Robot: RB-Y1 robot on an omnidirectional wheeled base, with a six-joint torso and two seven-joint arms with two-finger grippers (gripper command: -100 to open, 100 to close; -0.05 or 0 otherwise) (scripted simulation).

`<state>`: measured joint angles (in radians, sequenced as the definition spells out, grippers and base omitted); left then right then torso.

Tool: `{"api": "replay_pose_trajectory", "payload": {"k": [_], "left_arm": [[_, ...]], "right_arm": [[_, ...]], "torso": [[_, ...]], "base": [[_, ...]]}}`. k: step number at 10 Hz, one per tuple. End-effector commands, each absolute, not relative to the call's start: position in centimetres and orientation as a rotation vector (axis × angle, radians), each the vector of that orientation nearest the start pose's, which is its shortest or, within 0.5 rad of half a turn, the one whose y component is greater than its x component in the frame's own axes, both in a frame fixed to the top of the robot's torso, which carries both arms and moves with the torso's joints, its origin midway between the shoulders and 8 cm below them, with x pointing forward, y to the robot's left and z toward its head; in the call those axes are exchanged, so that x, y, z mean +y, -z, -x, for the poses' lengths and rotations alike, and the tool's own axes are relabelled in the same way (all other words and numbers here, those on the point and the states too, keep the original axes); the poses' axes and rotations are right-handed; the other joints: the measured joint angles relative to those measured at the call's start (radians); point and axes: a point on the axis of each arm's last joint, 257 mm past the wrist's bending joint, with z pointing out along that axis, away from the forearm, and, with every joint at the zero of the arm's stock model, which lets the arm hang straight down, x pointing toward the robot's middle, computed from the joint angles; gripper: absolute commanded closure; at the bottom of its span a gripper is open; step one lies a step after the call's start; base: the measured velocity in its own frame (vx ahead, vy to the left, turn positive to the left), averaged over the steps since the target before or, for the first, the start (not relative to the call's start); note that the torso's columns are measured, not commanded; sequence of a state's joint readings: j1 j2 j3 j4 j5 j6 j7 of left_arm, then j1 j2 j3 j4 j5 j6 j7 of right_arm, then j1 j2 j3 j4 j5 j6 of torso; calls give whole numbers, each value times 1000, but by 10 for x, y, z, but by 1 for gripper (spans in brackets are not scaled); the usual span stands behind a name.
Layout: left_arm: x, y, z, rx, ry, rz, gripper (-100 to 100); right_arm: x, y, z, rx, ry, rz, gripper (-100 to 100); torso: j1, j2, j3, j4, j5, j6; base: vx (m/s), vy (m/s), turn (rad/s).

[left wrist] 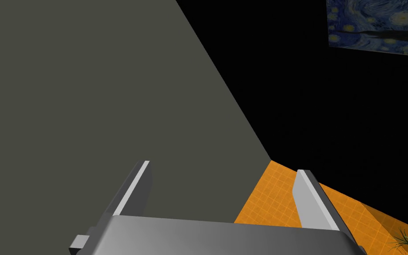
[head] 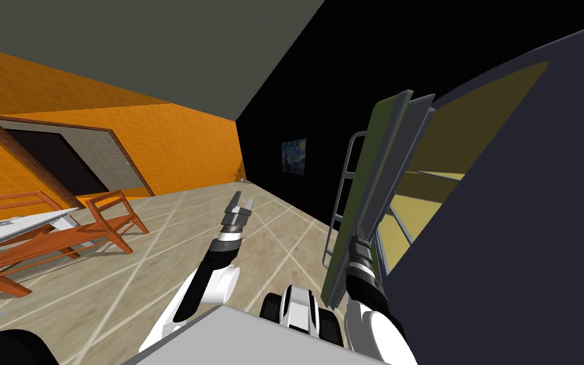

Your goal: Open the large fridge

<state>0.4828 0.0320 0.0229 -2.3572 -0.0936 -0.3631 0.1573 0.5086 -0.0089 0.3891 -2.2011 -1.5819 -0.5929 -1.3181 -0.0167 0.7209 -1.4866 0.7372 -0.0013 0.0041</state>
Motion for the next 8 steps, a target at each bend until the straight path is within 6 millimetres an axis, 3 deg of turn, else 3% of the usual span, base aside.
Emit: {"api": "replay_pose_trajectory", "payload": {"k": [1, 3, 4, 8], "left_arm": [[274, -38, -353, 676, 1353, 679, 0], [274, -38, -353, 676, 1353, 679, 0], [274, -38, -353, 676, 1353, 679, 0], [274, -38, -353, 676, 1353, 679, 0]], "right_arm": [[-278, 154, -390, 1459, 1594, 951, 100], [-271, 170, -390, 1476, 1564, 983, 100], [-274, 171, -389, 1449, 1580, 1020, -100], [-280, 169, -384, 1401, 1624, 1081, -100]], "torso": [[0, 3, 1, 5, 3, 0], [4, 7, 3, 8, 5, -1], [10, 10, 5, 4, 3, -3], [11, 8, 5, -3, -1, -4]], "base": [[-56, 2, -25], [-48, 0, -20], [-4, 14, 2], [34, 27, -3]]}}
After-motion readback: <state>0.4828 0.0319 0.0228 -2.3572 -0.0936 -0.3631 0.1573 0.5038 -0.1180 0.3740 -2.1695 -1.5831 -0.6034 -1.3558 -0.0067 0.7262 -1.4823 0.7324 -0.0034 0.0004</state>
